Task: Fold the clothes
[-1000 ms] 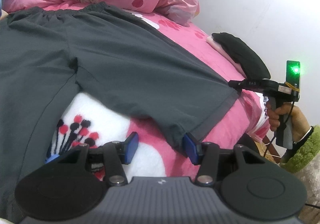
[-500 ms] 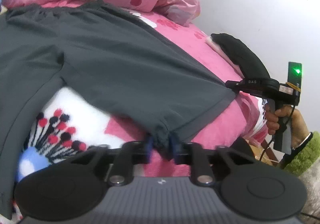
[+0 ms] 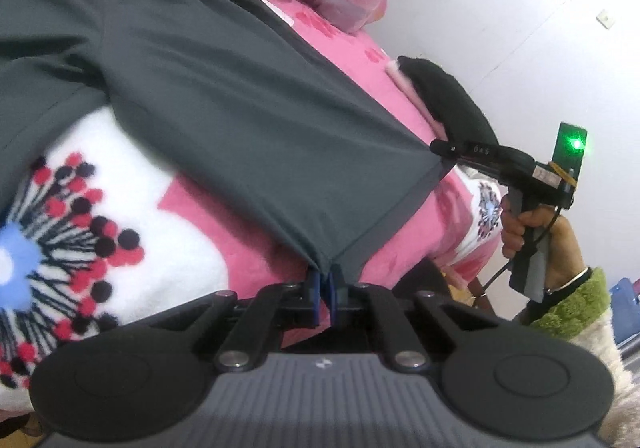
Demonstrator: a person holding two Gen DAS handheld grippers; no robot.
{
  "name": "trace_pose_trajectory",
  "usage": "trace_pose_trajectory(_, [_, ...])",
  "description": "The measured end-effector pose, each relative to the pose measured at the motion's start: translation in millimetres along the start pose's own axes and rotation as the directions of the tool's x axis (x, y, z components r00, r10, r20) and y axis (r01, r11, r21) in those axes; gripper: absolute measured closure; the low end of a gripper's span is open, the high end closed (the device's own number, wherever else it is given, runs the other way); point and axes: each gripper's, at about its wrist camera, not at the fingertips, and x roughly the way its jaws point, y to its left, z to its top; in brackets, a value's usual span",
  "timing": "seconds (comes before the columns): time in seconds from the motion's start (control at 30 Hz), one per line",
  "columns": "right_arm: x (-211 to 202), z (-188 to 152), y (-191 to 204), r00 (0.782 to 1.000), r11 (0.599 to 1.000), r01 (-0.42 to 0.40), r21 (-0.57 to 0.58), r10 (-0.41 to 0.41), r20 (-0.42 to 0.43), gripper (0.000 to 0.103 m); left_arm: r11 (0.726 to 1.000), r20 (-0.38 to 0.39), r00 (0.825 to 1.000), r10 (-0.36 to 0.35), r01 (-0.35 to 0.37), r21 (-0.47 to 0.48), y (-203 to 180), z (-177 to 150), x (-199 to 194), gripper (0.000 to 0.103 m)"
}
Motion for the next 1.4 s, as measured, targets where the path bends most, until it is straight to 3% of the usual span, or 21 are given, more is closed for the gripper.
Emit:
trace_pose_trajectory(0.1, [9.6, -4.3, 6.1, 0.994, 0.99, 0.109, -0.089, -0.11, 0.0, 0.101, 1.0, -0.024, 1.0, 0.001, -0.001, 0.009, 0.8, -4.9, 7.0, 0.095])
trace_pose_trajectory(0.17, [15.4, -10.8, 8.5, 0.981, 0.968, 0.19, -0.164, -0.195, -0.012, 0.099, 1.0, -0.045, 0.999, -0.01, 0.01, 0.002, 3.9, -10.1, 9.3, 0.086])
trace_pose_trajectory(0.33, [3.6, -13.7, -7.3, 0.981, 0.977, 0.187, -0.099, -0.19, -0.022, 0.098, 0.999, -0.059, 0.998, -0.028, 0.029, 0.02, 11.1, -20.5, -5.3, 0.075])
trace_pose_trajectory(0.47, [-10.0, -3.4, -18.0, 0.985, 0.984, 0.174, -0.021, -0.175, -0.017, 0.097, 0.999, 0.012, 0.999, -0.032, 0.032, 0.035, 17.7, -17.1, -37.3, 0.066])
trace_pose_trajectory(0.6, [-21.6, 23.9, -6.7, 0.997, 0.997, 0.079, 0.023, -0.079, 0.024, 0.094, 0.998, 0.124, 0.992, 0.014, -0.022, 0.064, 27.7, 11.5, -75.5, 0.057])
trace_pose_trajectory(0.7, [-17.8, 52.0, 19.7, 0.998, 1.0, -0.017, -0.008, 0.017, 0.057, 0.09, 0.997, 0.195, 0.979, 0.051, -0.062, 0.05, 44.3, 47.6, -96.7, 0.054])
trace_pose_trajectory(0.77, [-7.9, 72.1, 45.8, 0.994, 0.995, -0.081, -0.056, 0.084, 0.071, 0.087, 0.992, 0.236, 0.966, 0.104, -0.118, 0.047, 52.9, 72.6, -103.6, 0.053])
trace_pose_trajectory(0.87, [16.7, 105.0, 97.1, 0.979, 0.971, -0.173, -0.165, 0.187, 0.076, 0.086, 0.972, 0.297, 0.932, 0.208, -0.231, 0.046, 73.7, 111.5, -109.3, 0.052])
trace_pose_trajectory(0.97, [48.9, 131.8, 157.9, 0.962, 0.905, -0.214, -0.367, 0.261, 0.08, 0.079, 0.952, 0.327, 0.904, 0.275, -0.303, 0.037, 101.5, 148.7, -109.0, 0.052])
trace_pose_trajectory(1.13, [129.4, 150.3, 260.5, 0.937, 0.696, -0.271, -0.665, 0.348, -0.017, 0.077, 0.921, 0.321, 0.868, 0.379, -0.388, -0.038, 159.9, 198.2, -97.7, 0.052])
trace_pose_trajectory(1.27, [194.3, 148.1, 325.2, 0.896, 0.521, -0.374, -0.768, 0.417, -0.153, 0.077, 0.908, 0.283, 0.863, 0.418, -0.393, -0.142, 202.6, 204.8, -86.0, 0.052])
trace_pose_trajectory(1.4, [241.1, 139.2, 379.5, 0.849, 0.373, -0.468, -0.801, 0.439, -0.292, 0.077, 0.903, 0.294, 0.854, 0.429, -0.398, -0.162, 216.2, 193.9, -86.7, 0.052])
